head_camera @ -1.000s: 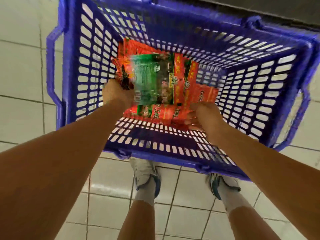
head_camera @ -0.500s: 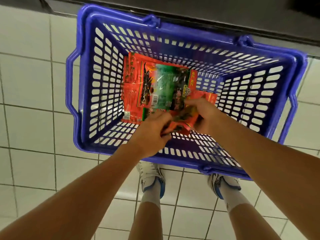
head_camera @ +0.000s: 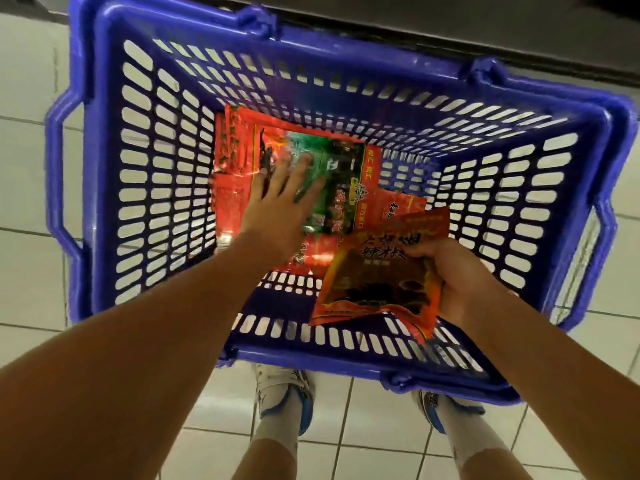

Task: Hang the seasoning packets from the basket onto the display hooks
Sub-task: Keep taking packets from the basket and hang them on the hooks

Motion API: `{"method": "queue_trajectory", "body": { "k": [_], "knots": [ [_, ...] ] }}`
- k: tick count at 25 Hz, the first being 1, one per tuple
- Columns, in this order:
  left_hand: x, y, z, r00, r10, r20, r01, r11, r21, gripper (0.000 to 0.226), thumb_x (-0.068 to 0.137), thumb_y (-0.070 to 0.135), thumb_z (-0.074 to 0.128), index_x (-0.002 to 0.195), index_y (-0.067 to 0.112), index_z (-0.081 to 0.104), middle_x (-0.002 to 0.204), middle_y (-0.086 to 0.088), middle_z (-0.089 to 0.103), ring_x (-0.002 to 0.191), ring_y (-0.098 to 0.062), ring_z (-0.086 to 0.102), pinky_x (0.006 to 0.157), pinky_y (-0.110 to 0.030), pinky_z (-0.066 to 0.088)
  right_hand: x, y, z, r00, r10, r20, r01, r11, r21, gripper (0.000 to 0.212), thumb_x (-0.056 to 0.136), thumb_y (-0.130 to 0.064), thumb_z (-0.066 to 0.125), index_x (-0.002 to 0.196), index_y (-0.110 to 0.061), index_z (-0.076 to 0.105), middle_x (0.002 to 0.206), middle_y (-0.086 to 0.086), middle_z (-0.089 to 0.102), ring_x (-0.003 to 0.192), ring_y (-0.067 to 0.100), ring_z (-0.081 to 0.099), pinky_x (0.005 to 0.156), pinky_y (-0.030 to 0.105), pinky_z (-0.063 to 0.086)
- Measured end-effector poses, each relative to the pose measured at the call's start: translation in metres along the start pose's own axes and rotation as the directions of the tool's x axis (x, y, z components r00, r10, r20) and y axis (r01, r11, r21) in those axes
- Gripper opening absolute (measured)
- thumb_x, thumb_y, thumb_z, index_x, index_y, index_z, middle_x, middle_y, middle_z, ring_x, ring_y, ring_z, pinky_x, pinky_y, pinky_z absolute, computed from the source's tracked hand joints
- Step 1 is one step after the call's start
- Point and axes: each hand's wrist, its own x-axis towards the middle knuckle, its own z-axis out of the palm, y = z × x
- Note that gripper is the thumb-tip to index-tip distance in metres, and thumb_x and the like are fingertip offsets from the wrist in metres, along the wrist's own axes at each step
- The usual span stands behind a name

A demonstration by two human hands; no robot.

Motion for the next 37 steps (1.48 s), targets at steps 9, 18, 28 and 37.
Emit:
{"method": "queue_trajectory", "body": {
  "k": [9,18,28,37],
  "knots": [
    [-0.054,-0.011,-0.084,0.982,-0.188,0.020,0.183,0.917,-0.354,0.040,0.096,0.022,0.052,0.135,0.016,0.048,0.126,-0.019,0.061,0.105,-0.037,0.063,0.084,-0.045,0.057,-0.068,-0.016,-0.002,0.977,-0.201,-0.073,0.210,0.968,0.140,0.045,0.088,-0.007,0.053,0.133,-0.008,0.060,0.124,0.021,0.070,0.105,0.042,0.071,0.088,0.065,0.055],
    [-0.185,0.012,-0.275,0.904,-0.258,0.339,0.265,-0.283,-0.922,0.042,0.073,0.048,0.068,0.100,0.018,0.076,0.098,-0.010,0.077,0.098,-0.030,0.072,0.086,-0.043,0.057,-0.287,-0.077,0.009,0.786,-0.608,-0.107,0.617,0.780,0.102,0.013,0.095,-0.022,0.065,0.102,-0.016,0.074,0.096,0.008,0.078,0.082,0.030,0.074,0.062,0.045,0.061],
    [-0.349,0.088,-0.547,0.879,-0.464,-0.108,-0.203,-0.159,-0.966,0.043,0.059,0.051,0.081,0.087,0.019,0.076,0.096,-0.015,0.075,0.089,-0.035,0.070,0.082,-0.050,0.060,-0.609,-0.138,-0.037,0.292,-0.954,0.071,0.956,0.290,-0.038,0.011,0.082,-0.040,0.074,0.091,-0.036,0.078,0.089,-0.008,0.079,0.078,0.011,0.074,0.066,0.028,0.057],
    [-0.491,0.204,-0.778,0.686,-0.538,-0.490,-0.584,-0.007,-0.811,0.041,0.067,0.065,0.070,0.099,0.039,0.077,0.099,0.002,0.079,0.096,-0.025,0.072,0.084,-0.046,0.059,-0.892,-0.184,-0.125,-0.045,-0.997,0.056,0.998,-0.043,0.040,0.007,0.085,-0.037,0.073,0.087,-0.039,0.080,0.083,-0.008,0.078,0.076,0.014,0.072,0.077,0.041,0.058]
  ]
}}
